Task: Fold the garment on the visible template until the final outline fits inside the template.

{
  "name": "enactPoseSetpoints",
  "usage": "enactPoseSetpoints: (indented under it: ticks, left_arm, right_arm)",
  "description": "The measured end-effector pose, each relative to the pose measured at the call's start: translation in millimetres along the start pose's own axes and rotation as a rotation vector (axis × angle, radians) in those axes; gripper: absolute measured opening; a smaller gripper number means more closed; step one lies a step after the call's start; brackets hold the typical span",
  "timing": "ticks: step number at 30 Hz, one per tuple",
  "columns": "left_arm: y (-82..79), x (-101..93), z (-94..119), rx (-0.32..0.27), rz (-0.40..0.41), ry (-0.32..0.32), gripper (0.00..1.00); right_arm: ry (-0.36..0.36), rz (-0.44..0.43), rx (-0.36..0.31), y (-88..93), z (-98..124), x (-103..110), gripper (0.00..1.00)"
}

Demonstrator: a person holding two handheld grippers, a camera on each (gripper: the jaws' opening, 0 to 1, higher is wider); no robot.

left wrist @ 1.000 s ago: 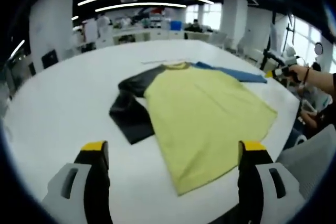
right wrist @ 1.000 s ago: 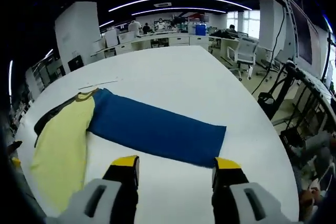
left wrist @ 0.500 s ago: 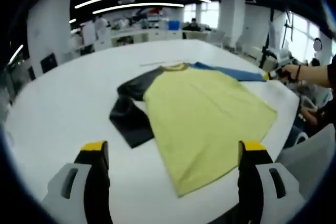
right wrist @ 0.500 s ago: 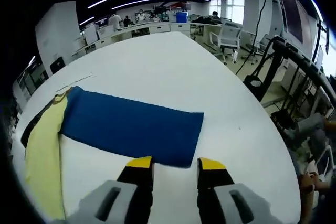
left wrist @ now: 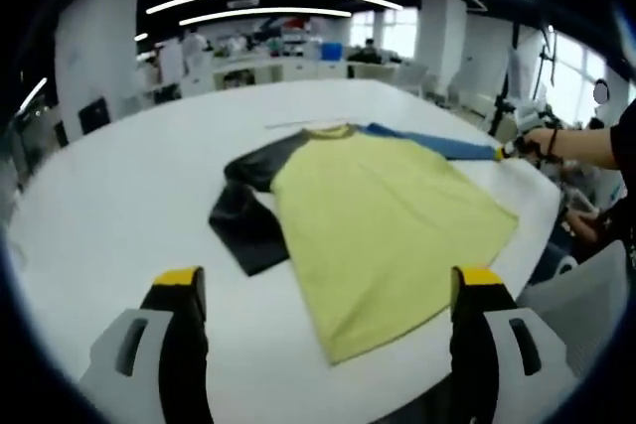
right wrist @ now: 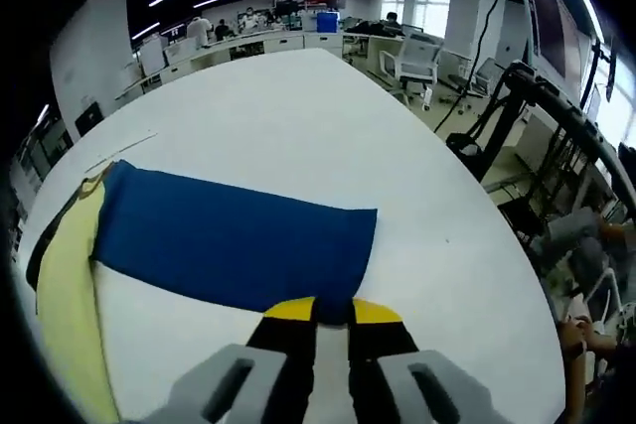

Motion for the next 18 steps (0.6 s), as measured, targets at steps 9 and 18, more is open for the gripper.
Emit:
enactPoseSetpoints:
  ticks: [9,18]
  left_arm:
    - [-0.2,-3.4,2,0.013,-0.010,0.014,0.99]
    - [-0.2,-6.7,0,0.025,-0.019,0.021,0.99]
  right_arm:
    - [0.022,-0.039,0.007,-12.9,-24,-28,0.00]
    - [0.031,-0.087,0.009,-23.1,-20,-35,0.00]
Point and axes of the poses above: the point that each gripper's makers call its tool centre point, and the gripper's own axes: z roughly backward along the fingers, x roughly to its left, y roughly out of its underside, the point moved 3 cm from there along z, roughly backward along the fingers, and after that the axes turned 15 degrees about -x, right-handed, at the moved point
